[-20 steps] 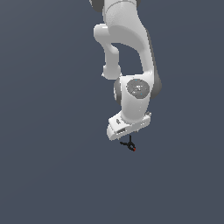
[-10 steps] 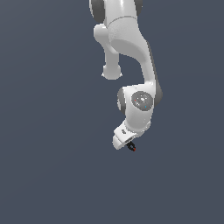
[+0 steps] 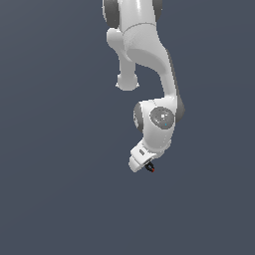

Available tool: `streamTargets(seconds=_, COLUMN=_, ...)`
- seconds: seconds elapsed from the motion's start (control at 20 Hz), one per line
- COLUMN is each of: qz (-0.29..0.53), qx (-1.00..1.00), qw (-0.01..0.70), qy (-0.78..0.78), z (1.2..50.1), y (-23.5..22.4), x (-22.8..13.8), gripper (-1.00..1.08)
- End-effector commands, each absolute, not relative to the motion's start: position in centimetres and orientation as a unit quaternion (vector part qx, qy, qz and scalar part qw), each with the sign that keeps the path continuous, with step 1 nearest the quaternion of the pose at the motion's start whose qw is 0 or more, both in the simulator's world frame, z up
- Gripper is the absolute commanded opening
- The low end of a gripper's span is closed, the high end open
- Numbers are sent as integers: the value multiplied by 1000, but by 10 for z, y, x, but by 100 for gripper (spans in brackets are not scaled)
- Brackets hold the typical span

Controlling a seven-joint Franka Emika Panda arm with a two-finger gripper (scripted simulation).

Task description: Pick up the object and move it to a goal position.

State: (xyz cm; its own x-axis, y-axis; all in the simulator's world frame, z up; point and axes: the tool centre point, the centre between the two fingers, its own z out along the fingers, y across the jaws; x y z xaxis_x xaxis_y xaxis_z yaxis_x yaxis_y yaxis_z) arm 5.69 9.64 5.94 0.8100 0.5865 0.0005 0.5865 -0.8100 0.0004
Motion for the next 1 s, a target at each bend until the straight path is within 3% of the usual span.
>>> streamTargets(seconds=0.0, qz=0, qx=951, qw=0, qy=309, z=51, y=96, x=56, gripper=100)
streamTargets(seconds=0.6, qz=0, qx=951, qw=0, qy=311, z=14, y=97, x=57, gripper=100)
streamTargets(seconds=0.65, qz=0, qx=951, qw=0, qy=311, z=14, y=97, x=57, gripper=-100)
streamTargets(seconds=0.95, qz=0, qx=951, qw=0, qy=311, z=14, y=97, x=57, gripper=-100)
